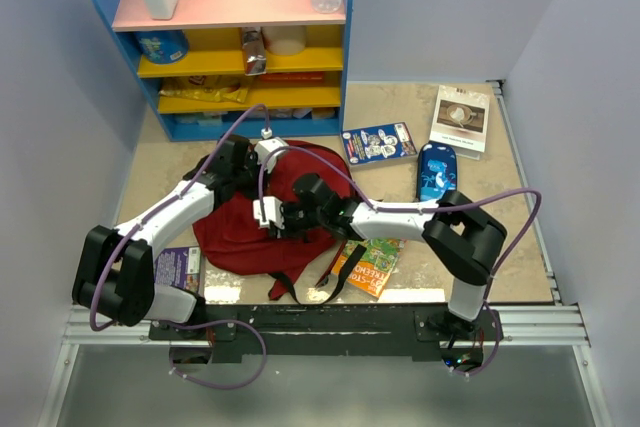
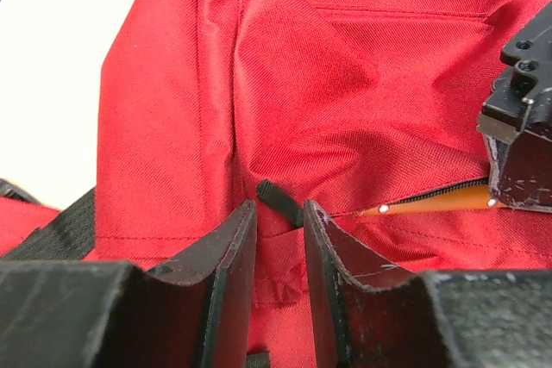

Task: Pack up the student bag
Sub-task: Zip the student bag at the center of the board.

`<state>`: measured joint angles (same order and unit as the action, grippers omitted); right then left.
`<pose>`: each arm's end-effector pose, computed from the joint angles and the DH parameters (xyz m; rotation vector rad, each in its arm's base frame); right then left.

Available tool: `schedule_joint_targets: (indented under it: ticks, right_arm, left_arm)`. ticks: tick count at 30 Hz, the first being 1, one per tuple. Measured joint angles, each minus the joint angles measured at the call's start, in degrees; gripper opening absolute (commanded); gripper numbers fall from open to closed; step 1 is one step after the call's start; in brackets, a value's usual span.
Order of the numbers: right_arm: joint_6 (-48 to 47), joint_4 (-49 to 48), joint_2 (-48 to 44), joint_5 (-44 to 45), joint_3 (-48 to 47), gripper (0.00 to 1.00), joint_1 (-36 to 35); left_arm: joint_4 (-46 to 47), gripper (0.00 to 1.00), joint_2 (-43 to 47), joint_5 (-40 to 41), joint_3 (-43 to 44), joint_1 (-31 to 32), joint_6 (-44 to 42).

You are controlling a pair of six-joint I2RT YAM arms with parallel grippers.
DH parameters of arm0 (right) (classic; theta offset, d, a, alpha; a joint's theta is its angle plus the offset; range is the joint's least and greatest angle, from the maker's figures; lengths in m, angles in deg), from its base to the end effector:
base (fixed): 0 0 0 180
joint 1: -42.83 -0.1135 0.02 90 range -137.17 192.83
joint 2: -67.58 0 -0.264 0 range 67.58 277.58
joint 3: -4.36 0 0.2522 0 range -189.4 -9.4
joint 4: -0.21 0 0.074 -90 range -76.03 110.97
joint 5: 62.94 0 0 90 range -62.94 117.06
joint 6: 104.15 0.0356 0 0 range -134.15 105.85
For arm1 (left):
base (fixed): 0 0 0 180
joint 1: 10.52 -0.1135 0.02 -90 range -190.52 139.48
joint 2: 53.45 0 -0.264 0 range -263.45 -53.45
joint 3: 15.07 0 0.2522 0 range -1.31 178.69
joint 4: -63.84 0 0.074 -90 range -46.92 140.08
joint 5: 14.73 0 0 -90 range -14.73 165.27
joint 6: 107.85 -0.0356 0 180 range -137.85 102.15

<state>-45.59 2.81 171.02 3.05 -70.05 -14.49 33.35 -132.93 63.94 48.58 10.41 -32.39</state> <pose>0.1998 0.3382 0.1920 -1.6755 1.3494 0.7099 0.2680 -0.1100 0.2255 0.8138 2.2344 -0.2884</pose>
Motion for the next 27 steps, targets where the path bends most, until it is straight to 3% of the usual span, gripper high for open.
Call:
schedule_joint_targets:
  ticks: [8, 27]
  right_arm:
    - [0.7, -0.63, 3.48, -1.22, -1.31, 0.3, 0.13]
    - [2.75, -1.79, 4.2, -2.14, -1.92, 0.17, 0.9]
  left_arm:
    - [0.04, 0.09, 0.09, 0.0, -0.11, 0.0, 0.0]
    - [0.04, 0.1, 0.11, -0.07, -0.13, 0.0, -0.02]
